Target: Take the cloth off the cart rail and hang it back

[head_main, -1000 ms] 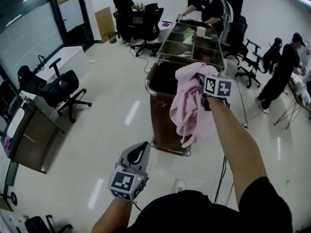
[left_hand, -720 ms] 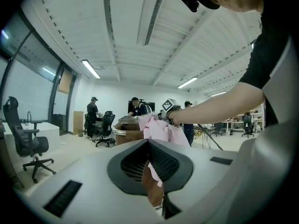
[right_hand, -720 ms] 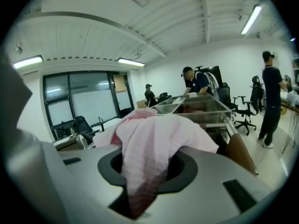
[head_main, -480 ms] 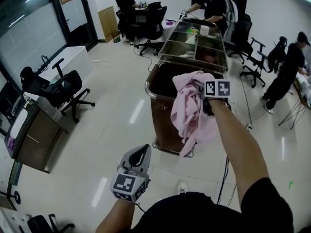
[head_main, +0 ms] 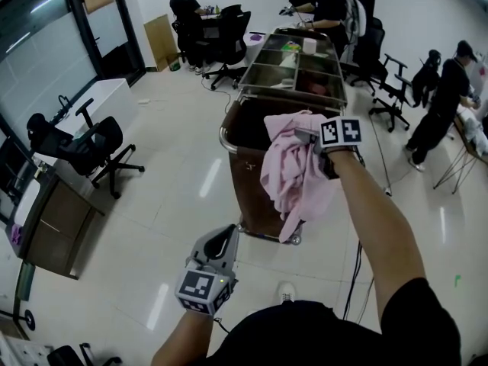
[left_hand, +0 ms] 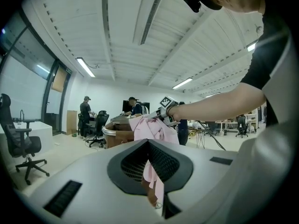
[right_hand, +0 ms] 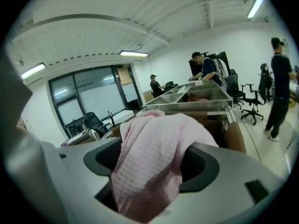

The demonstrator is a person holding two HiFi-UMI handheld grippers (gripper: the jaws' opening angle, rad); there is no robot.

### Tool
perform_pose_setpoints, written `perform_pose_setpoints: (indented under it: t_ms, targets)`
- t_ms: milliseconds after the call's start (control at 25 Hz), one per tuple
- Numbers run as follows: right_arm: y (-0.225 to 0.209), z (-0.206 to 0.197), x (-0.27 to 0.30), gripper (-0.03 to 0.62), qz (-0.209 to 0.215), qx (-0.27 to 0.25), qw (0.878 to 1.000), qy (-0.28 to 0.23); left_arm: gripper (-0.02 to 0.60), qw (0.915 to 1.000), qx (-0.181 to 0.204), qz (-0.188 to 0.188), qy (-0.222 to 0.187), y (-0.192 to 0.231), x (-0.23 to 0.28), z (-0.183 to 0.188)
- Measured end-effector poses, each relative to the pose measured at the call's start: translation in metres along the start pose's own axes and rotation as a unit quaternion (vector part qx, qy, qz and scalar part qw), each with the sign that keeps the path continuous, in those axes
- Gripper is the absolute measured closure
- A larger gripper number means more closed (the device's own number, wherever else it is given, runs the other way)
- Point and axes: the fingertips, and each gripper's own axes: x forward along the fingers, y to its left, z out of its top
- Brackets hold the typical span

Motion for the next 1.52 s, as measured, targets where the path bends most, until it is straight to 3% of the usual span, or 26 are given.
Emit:
perform_pose_setpoints:
  t_ms: [360, 720, 840, 1000, 1240, 1400, 1520]
  targets:
    - [-0.01, -0.009, -0.02, 0.195, -0.001, 0.0, 1.0, 0.008, 0.581, 1.0, 0.001, -0.007, -0.004, -0.004, 0.001, -0.001]
    - [0.029, 0.01, -0.066, 0.195, 0.028, -0.039, 0.998, -0.04, 0.581, 0.9996, 0.01, -0.027, -0.006, -0.021, 0.0, 0.005]
    - [0.053, 0.014, -0.089, 0.267, 0.059, -0.043, 0.995, -0.073, 0.581, 0.9992, 0.018, -0.036, -0.005, -0.029, -0.003, 0.006]
    - [0.079, 0.022, -0.132, 0.58, 0.068, -0.055, 0.983, -0.159, 0.581, 0.9989, 0.019, -0.042, -0.012, -0.036, -0.007, 0.009]
    - [0.107, 0.009, -0.21, 0.589, 0.086, -0.033, 0.964, -0.251, 0.581, 0.998, 0.018, -0.056, -0.021, -0.047, -0.012, 0.017]
    - [0.14, -0.009, -0.27, 0.589, 0.112, -0.043, 0.95, -0.289, 0.581, 0.9972, 0.007, -0.068, -0.031, -0.052, -0.02, 0.023]
    - [0.158, -0.034, -0.309, 0.589, 0.1, -0.055, 0.946, -0.304, 0.581, 0.9962, 0.004, -0.078, -0.038, -0.058, -0.029, 0.026]
